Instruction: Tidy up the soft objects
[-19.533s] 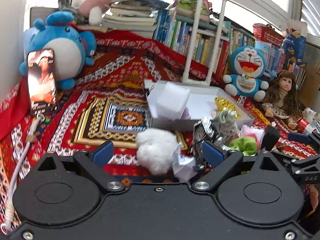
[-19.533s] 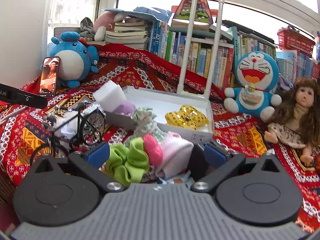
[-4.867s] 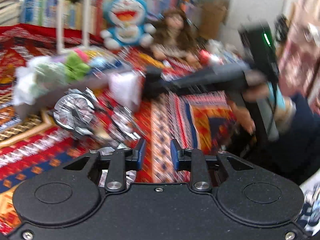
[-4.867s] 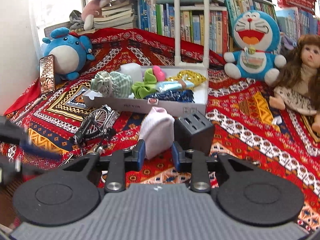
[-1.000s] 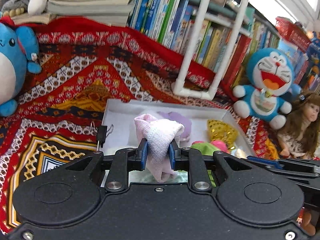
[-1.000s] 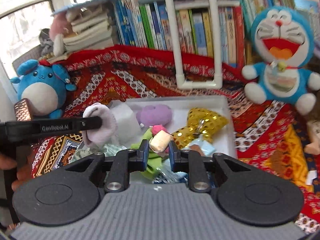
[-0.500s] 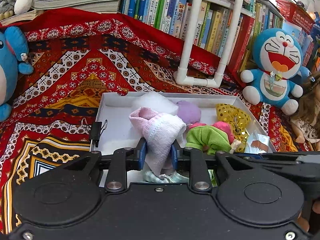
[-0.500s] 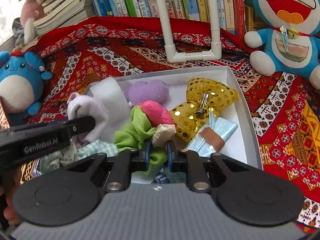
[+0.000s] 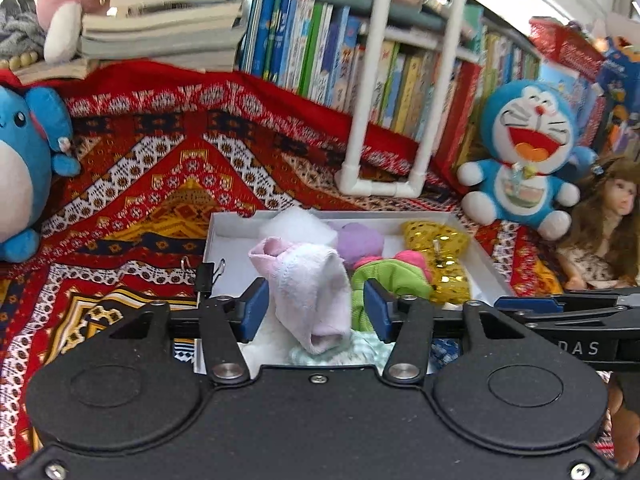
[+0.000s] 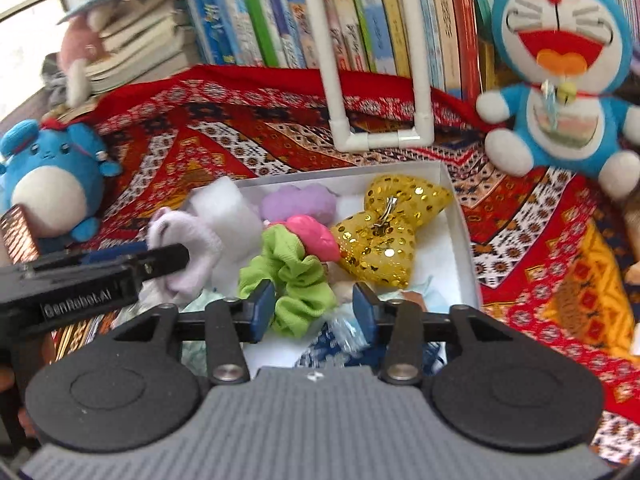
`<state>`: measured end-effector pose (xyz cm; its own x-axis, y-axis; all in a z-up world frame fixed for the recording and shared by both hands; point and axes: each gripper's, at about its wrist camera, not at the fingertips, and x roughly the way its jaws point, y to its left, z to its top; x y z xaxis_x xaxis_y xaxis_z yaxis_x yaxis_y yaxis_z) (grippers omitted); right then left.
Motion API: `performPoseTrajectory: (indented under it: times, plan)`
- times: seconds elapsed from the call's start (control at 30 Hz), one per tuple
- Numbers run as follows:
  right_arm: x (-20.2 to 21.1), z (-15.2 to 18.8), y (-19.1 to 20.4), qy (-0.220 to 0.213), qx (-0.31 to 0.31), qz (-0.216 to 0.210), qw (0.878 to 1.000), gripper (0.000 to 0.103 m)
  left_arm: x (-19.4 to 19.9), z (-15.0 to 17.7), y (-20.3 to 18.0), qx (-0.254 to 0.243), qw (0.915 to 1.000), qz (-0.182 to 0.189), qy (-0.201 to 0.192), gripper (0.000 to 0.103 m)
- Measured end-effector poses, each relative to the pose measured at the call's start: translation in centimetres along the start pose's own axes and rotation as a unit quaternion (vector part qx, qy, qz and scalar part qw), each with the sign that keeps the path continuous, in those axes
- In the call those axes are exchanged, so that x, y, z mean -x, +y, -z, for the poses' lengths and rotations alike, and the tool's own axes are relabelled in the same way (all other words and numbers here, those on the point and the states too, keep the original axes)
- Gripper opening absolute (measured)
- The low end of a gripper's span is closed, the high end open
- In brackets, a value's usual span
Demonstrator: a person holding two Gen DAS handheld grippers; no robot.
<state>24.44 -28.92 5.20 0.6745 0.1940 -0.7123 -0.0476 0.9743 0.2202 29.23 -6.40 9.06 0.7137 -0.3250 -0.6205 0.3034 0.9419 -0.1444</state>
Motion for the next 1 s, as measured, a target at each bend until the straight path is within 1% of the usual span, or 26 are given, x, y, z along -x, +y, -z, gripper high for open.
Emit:
performPoseTrajectory:
  times: [0.1, 0.2, 0.23, 0.27, 0.3, 0.33, 0.4, 0.5, 0.57, 0.67, 0.7, 0.8, 0.83, 0.87, 0.9, 0.93, 1.0]
  plan:
    - [1.5, 0.5, 0.1, 0.006, 0.019, 0.0, 1.0, 0.066, 2.3, 0.5, 0.0, -0.019, 0.9997, 0.018, 0.002, 0.054]
    - [1.7, 1.3, 0.2, 0.033, 0.039, 0.018, 0.999, 0.066, 3.7, 1.6, -0.5, -0.053, 0.9973, 0.038, 0.034, 0.052]
    - [1.4, 1.5, 0.2, 0.043, 0.045, 0.029, 0.998, 0.065, 3.9, 2.1, -0.9, -0.066, 0.9959, 0.041, 0.046, 0.048]
    - [1.0, 1.7, 0.2, 0.049, 0.051, 0.039, 0.997, 0.056, 4.0, 2.6, -1.2, -0.077, 0.9947, 0.041, 0.054, 0.042]
    - [0.6, 1.9, 0.2, 0.053, 0.052, 0.049, 0.996, 0.043, 3.9, 2.9, -1.6, -0.086, 0.9938, 0.038, 0.059, 0.036]
    - [0.2, 1.9, 0.1, 0.054, 0.047, 0.057, 0.996, 0.039, 3.8, 3.3, -1.8, -0.087, 0.9938, 0.033, 0.062, 0.022]
    - [-0.4, 1.7, -0.4, 0.053, 0.026, 0.056, 0.997, 0.03, 3.0, 3.3, -1.8, -0.073, 0.9946, 0.03, 0.068, 0.02]
    - [-1.7, 1.4, -0.6, 0.067, 0.007, 0.054, 0.996, 0.028, 1.5, 2.9, -1.8, -0.056, 0.9954, 0.031, 0.071, 0.02]
    - [-2.4, 1.4, -0.3, 0.063, 0.015, 0.062, 0.996, 0.028, 0.4, 2.7, -1.9, -0.053, 0.9958, 0.023, 0.071, 0.02]
    - [-3.1, 1.1, -0.1, 0.048, 0.015, 0.068, 0.996, 0.029, -1.3, 2.3, -1.6, -0.031, 0.9969, 0.021, 0.07, 0.02]
    - [-3.3, 1.0, -0.3, 0.042, 0.01, 0.068, 0.997, 0.034, -1.7, 2.1, -1.6, -0.024, 0.9972, 0.018, 0.068, 0.02]
    - [-3.6, 0.7, -1.0, 0.034, -0.02, 0.061, 0.997, 0.038, -1.7, 1.8, -1.6, -0.016, 0.9981, 0.019, 0.057, 0.023]
    - [-3.3, 0.8, -1.2, 0.033, -0.028, 0.054, 0.998, 0.039, -1.2, 1.7, -1.7, -0.017, 0.9983, 0.023, 0.05, 0.025]
    - [-2.9, 1.0, -1.3, 0.031, -0.031, 0.046, 0.998, 0.04, -0.6, 1.8, -1.8, -0.024, 0.9984, 0.029, 0.043, 0.032]
    - [-2.4, 1.1, -1.2, 0.028, -0.026, 0.038, 0.999, 0.047, 0.0, 1.9, -2.0, -0.034, 0.9983, 0.031, 0.037, 0.037]
    - [-2.0, 1.3, -1.1, 0.025, -0.02, 0.038, 0.999, 0.05, 0.7, 2.0, -2.4, -0.042, 0.9982, 0.029, 0.032, 0.041]
    - [-0.9, 1.5, -0.8, 0.016, -0.008, 0.043, 0.999, 0.054, 2.0, 2.2, -2.7, -0.057, 0.9979, 0.023, 0.022, 0.042]
